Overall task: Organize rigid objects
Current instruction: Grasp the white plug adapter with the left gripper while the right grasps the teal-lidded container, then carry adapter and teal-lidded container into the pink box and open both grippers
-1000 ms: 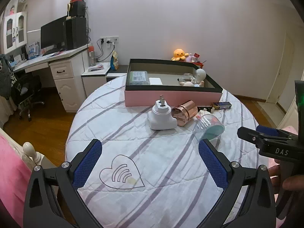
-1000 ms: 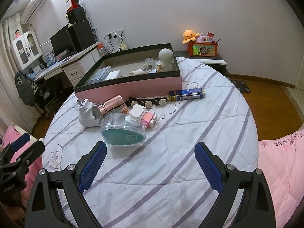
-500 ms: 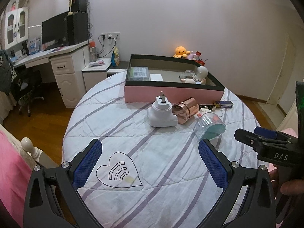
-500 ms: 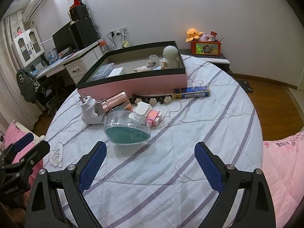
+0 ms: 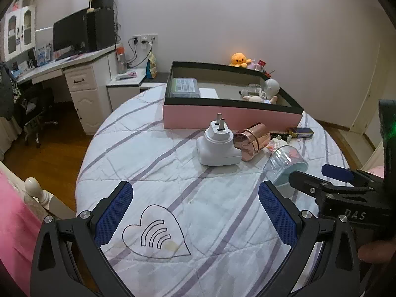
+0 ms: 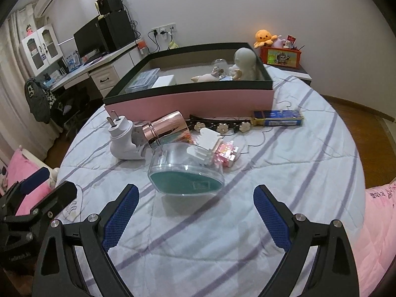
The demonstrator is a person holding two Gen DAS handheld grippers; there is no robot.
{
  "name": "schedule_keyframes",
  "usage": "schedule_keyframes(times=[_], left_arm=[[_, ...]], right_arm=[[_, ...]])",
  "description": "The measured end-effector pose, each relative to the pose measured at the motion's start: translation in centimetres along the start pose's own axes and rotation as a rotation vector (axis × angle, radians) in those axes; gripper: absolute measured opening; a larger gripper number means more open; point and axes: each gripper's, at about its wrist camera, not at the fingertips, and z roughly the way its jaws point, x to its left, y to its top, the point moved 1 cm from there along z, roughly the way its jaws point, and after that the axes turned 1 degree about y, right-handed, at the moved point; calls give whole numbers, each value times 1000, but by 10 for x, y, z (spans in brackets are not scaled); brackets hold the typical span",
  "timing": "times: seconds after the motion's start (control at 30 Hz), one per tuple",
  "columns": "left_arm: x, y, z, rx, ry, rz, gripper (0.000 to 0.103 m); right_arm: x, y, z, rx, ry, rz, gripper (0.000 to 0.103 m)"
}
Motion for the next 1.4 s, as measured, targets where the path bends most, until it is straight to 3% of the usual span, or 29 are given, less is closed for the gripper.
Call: schedule_keyframes(times=[0.27,0.3,0.33,0.77,0.97,1.0,1.07,1.1,1.17,1.4], left_arm=[[1,8,21,26,-5,3,103],[1,10,24,29,-7,4,103],[0,11,28,34,-9,7,103],[-22,26,69,80,-11,52,103],[-26,35,92,112,41,55,103],[-26,36,97,128,49,51,101],[-22,35,108,167,12,27,87],[-22,33,111,183,0,19,68],[-21,32,111,171,13,25,54],[-9,31,100,157,-45,-17,51]], right_arm=[[1,5,23,14,24,-7,92],[0,5,24,14,25,-12,80],[-1,5,25,22,34,-17,73],[-28,6,16,16,38,-6,73],[-29,9,19,18,48,-5,73],[-29,10,19,18,50,-5,73],[-30,11,19,18,56,-2,73],[-30,11,18,18,58,-1,73],[-31,12,16,16,65,-2,73],[-33,11,11,15,86,11,73]])
